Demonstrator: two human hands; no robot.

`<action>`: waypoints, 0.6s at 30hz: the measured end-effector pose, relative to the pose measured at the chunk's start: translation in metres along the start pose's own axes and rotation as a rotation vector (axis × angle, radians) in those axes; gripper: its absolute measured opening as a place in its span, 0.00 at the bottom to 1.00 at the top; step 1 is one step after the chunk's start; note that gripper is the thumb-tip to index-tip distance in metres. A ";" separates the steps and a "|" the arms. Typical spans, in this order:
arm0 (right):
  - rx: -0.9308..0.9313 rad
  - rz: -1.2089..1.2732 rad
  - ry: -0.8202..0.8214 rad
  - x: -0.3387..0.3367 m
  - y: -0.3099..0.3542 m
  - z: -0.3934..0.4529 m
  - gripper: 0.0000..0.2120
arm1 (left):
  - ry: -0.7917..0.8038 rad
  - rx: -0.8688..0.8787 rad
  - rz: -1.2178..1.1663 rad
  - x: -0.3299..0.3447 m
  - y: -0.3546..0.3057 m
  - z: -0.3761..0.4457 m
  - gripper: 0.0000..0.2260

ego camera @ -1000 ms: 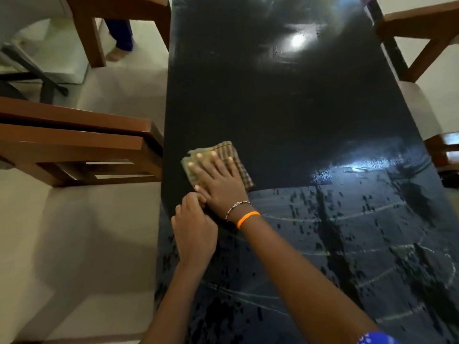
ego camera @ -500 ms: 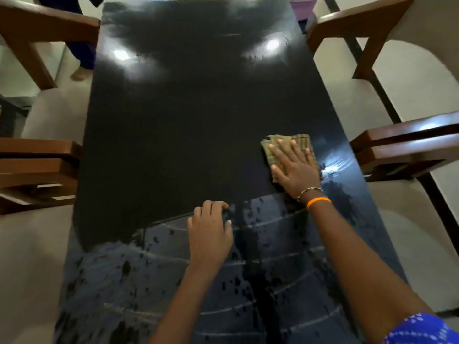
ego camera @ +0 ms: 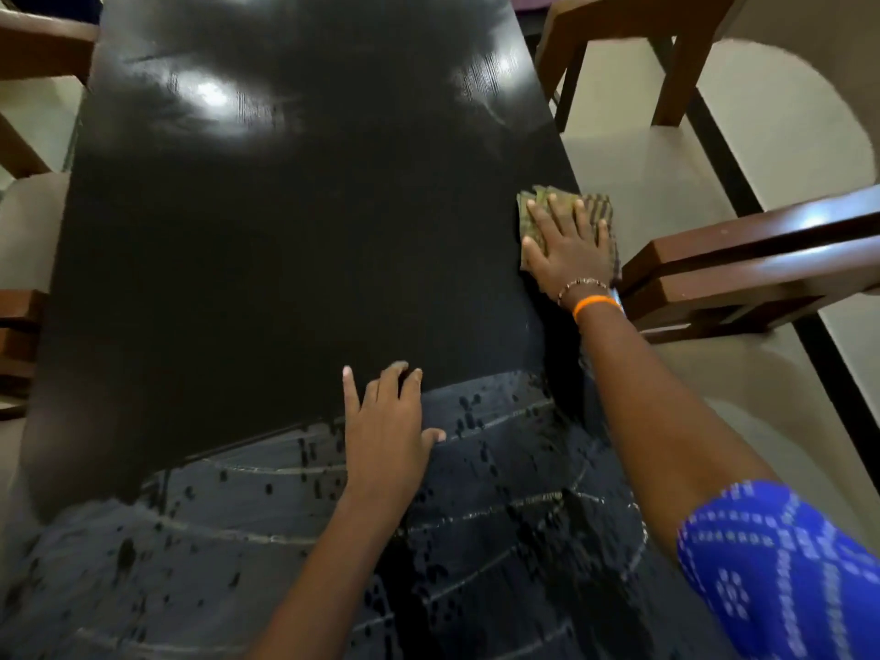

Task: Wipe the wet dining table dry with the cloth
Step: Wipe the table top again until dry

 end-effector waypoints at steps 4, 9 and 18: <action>-0.028 0.009 -0.002 0.001 -0.001 -0.006 0.26 | 0.036 -0.014 0.075 -0.004 -0.010 0.000 0.34; -0.039 0.020 0.010 0.001 -0.021 -0.090 0.26 | 0.042 -0.031 0.070 -0.002 -0.010 -0.001 0.34; 0.173 -0.009 -0.003 0.005 -0.022 -0.186 0.28 | -0.072 -0.014 -0.269 0.002 0.009 -0.019 0.27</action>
Point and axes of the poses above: each hand's wrist, its own z-axis towards the middle knuckle, its own x-axis out of the palm, y = z × x, the point moved 6 cm from there along z, towards the middle knuckle, and after that the axes turned 1 degree about -x, right-handed, at the moved point
